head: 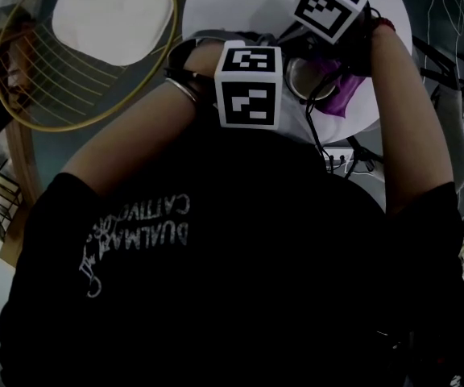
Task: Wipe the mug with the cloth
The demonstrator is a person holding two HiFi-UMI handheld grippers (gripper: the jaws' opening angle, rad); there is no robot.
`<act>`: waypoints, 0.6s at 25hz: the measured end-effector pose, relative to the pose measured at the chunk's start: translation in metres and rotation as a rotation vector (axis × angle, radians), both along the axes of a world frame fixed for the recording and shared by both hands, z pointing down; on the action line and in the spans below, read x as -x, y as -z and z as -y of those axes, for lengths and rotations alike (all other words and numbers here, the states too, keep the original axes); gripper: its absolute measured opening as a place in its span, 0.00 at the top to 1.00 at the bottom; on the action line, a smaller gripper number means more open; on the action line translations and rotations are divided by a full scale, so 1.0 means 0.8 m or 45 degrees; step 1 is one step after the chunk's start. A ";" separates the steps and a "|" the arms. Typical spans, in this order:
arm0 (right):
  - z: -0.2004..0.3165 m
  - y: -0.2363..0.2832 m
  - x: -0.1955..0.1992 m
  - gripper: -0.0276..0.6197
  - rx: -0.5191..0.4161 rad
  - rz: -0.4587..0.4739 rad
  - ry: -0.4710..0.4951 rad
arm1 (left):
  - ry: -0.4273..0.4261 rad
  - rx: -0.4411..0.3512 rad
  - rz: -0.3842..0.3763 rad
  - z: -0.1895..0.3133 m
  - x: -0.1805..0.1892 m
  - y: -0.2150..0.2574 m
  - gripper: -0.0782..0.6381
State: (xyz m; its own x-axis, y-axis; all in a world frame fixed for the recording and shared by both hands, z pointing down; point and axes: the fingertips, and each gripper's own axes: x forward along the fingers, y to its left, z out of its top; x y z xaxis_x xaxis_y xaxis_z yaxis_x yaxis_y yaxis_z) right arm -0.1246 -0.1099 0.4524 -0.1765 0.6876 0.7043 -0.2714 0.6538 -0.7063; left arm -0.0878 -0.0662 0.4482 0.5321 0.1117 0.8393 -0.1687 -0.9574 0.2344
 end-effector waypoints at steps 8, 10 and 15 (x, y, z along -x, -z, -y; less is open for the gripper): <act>0.013 -0.015 -0.009 0.92 -0.057 0.000 -0.081 | 0.014 -0.003 -0.001 0.003 -0.003 0.002 0.79; 0.014 -0.015 -0.009 0.92 -0.055 0.017 -0.112 | 0.013 -0.007 0.005 0.002 -0.002 0.002 0.79; 0.018 -0.014 -0.015 0.92 -0.016 0.037 -0.284 | 0.008 -0.027 0.023 -0.002 -0.006 0.000 0.79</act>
